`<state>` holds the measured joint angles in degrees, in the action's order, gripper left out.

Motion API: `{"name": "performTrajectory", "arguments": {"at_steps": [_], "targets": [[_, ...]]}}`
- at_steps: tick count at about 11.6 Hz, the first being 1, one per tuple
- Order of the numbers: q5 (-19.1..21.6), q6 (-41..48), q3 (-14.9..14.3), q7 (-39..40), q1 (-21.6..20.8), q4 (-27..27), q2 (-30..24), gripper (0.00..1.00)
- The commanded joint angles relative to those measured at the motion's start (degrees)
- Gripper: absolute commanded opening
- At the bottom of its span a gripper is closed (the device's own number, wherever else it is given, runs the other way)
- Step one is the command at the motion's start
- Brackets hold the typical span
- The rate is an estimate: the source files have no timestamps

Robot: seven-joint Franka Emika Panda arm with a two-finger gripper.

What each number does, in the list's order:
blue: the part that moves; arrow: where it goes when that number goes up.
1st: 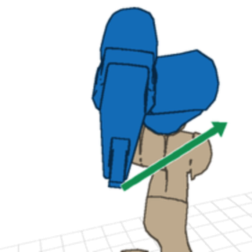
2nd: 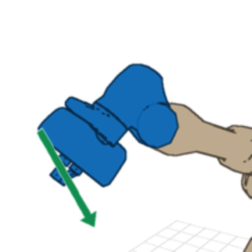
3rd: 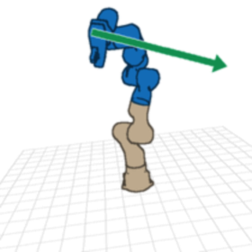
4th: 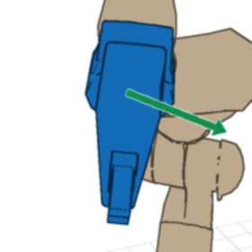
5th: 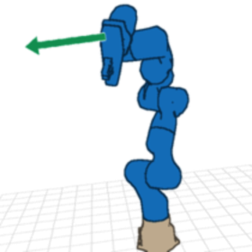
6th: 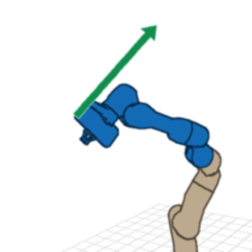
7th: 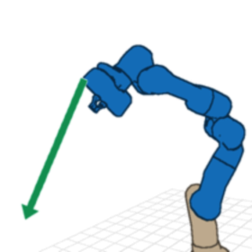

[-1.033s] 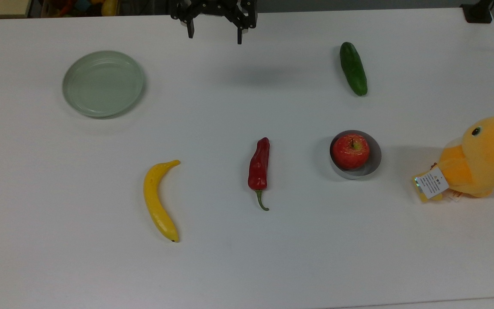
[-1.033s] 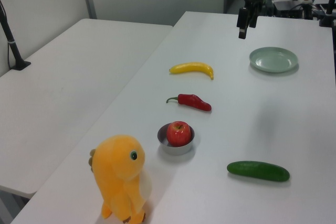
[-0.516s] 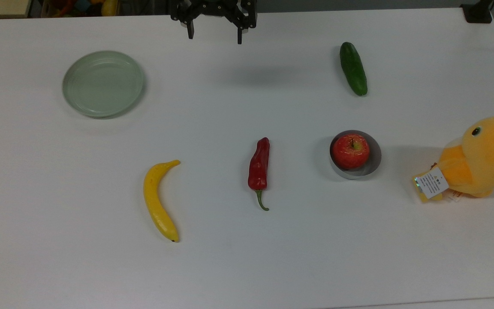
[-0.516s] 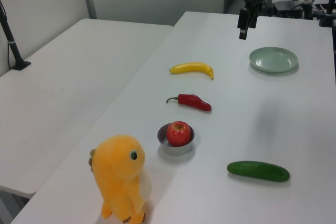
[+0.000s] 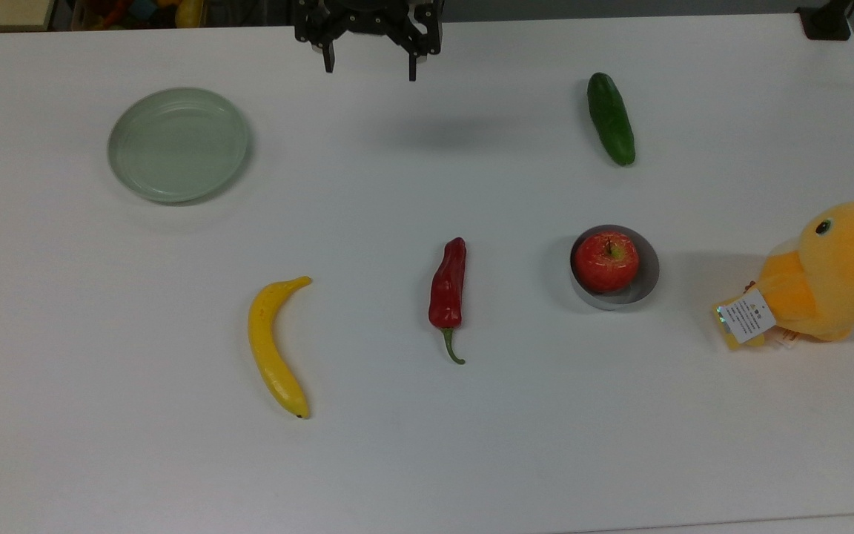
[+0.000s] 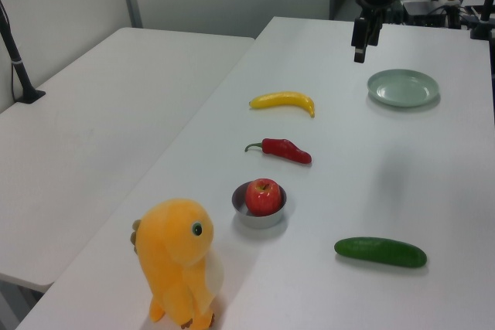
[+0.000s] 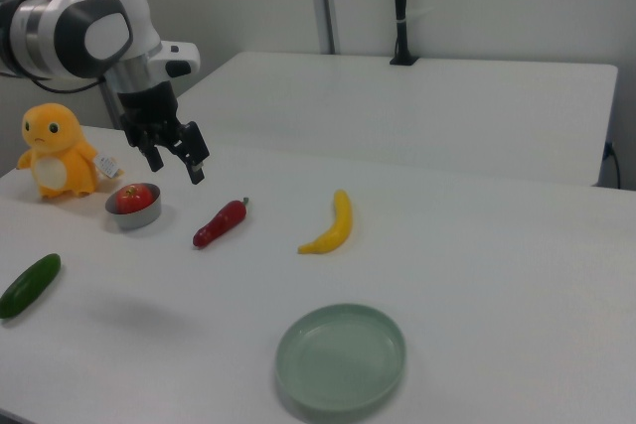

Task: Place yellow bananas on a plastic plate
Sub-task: 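Move the gripper down over the yellow banana's stem end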

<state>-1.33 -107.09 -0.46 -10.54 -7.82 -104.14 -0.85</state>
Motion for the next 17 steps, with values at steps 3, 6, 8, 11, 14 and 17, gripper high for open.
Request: {"name": "performTrajectory", "arguments": {"at_steps": [3,6,8,11,14,17], "targets": [[0.27,-13.22,-0.86,9.64,3.5,-1.77,4.09,1.0],[-2.79,-24.1,-1.29,9.83,6.84,-1.07,10.76,1.0],[-5.43,-28.34,-1.3,9.66,8.86,2.51,17.25,1.0],[-7.29,-32.29,-1.3,9.39,11.06,9.28,27.19,1.0],[-7.29,-34.75,-1.21,8.87,11.24,13.87,33.27,1.0],[-7.29,-39.32,-1.12,7.38,10.89,14.14,36.44,1.0]]}}
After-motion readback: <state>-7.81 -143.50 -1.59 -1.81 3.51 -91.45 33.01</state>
